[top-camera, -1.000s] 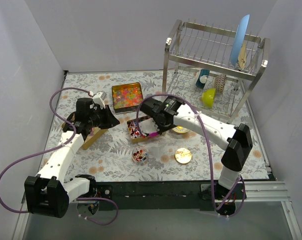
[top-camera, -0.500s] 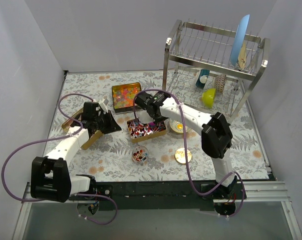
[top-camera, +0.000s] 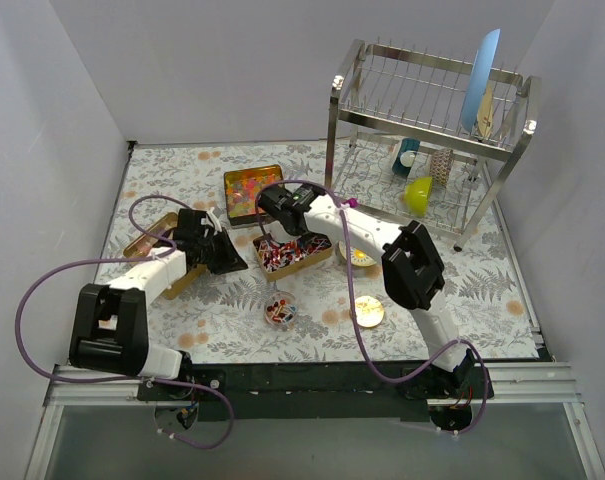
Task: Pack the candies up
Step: Scoop the fake candies from the storage box.
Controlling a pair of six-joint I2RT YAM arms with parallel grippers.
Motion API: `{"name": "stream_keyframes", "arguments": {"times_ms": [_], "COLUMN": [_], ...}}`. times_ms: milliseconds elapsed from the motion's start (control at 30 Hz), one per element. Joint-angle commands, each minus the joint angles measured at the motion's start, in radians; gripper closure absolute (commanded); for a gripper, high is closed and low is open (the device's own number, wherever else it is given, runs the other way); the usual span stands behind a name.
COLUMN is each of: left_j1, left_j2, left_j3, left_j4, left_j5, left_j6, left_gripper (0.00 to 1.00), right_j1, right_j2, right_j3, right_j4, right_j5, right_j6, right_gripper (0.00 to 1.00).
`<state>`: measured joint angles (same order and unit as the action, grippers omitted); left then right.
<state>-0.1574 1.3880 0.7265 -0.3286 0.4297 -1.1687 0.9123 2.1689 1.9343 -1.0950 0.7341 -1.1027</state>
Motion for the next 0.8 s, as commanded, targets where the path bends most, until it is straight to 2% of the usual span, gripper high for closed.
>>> {"name": "stream_keyframes", "arguments": {"times_ms": [0, 367, 633, 767], "left_j1": [-0.021, -0.068, -0.070, -0.071], "left_j2": [0.025, 0.152, 0.247, 0.279], "left_j3": [-0.004, 0.007, 0.047, 0.074], "left_j4": [0.045, 0.086, 0.109, 0.115], "left_j5": [0.023, 0.006, 0.018, 0.021], "left_j6": [-0.026, -0.055, -0.077, -0.078], "left_gripper": [1.00, 1.00, 1.00, 1.00], "right_j1": [0.030, 0.077, 0.024, 0.034], "right_j2": [0.012, 0.019, -0.018, 0.012], "right_j3": [0.000, -0.054, -0.069, -0.089], "right_j4": [0.006, -0.020, 0.079, 0.081], "right_j5": [0.114, 0.067, 0.087, 0.065], "right_j6": [-0.175, -0.125, -0.259, -0.243], "right_gripper": [0.99, 0.99, 0.99, 0.99]}}
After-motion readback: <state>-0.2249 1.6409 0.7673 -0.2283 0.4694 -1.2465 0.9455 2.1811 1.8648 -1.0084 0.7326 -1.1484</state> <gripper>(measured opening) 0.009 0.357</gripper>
